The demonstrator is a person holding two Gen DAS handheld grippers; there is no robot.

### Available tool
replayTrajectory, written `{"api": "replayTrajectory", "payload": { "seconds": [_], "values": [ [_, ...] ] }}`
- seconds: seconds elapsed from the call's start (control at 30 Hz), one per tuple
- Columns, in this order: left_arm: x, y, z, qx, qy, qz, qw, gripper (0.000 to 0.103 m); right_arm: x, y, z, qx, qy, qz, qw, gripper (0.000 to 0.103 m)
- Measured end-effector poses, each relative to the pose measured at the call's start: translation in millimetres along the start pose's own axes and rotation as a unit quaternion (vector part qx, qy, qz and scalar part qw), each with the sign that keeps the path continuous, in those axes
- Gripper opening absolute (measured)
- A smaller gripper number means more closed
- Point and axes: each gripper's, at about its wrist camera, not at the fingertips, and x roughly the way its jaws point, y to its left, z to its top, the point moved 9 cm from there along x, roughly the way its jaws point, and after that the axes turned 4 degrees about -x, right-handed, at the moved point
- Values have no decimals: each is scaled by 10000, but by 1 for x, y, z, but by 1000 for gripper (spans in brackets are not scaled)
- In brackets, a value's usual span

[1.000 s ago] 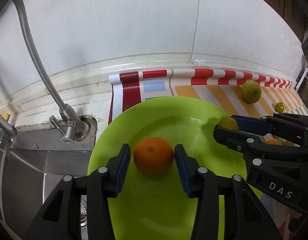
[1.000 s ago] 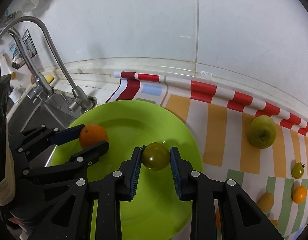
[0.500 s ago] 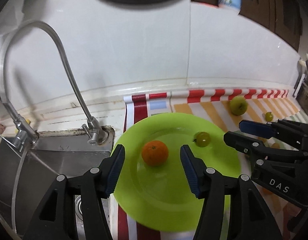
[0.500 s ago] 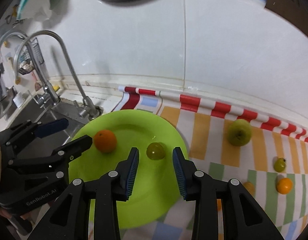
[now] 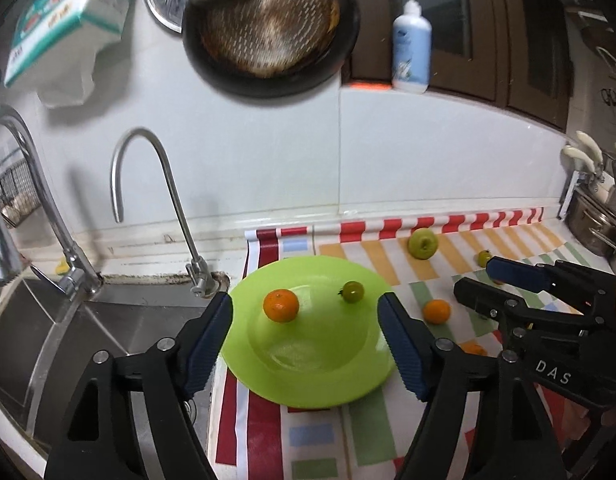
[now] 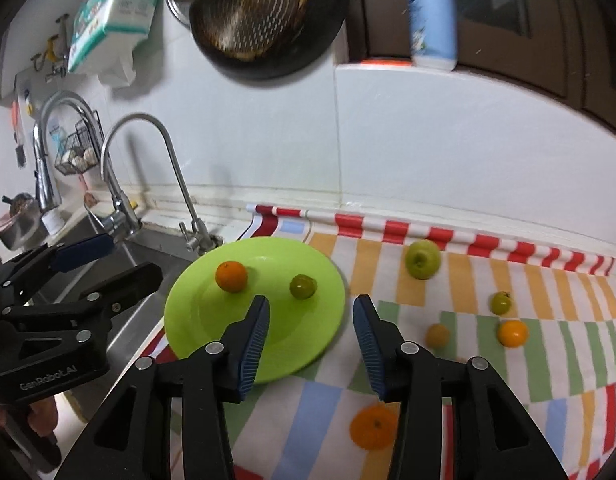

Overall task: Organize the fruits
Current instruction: 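Withdraw both open grippers from the plate toward the remaining fruits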

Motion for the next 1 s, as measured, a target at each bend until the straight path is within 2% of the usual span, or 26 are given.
{"api": "replayTrajectory", "payload": {
  "seconds": [0.07,0.17,0.33,0.57,1.0],
  "values": [
    [-12,-7,1,19,-88,-19,10000,78,-13,-3,-1,34,-84,-26,10000,46],
    [-26,-15,2,14,-199,-57,9998,82,-35,-8,-2,98,-276,-119,9995,54],
    [-45,-30,1,38,-386,-140,9991,86,-66,-20,-8,157,-495,-329,9981,62],
    [-61,-49,-6,29,-595,-282,9978,89,-91,-37,-19,180,-607,-640,9959,71],
    [-51,-97,-30,275,-549,-648,9960,91,-115,-74,-50,278,-612,-1060,9921,71]
  ]
}}
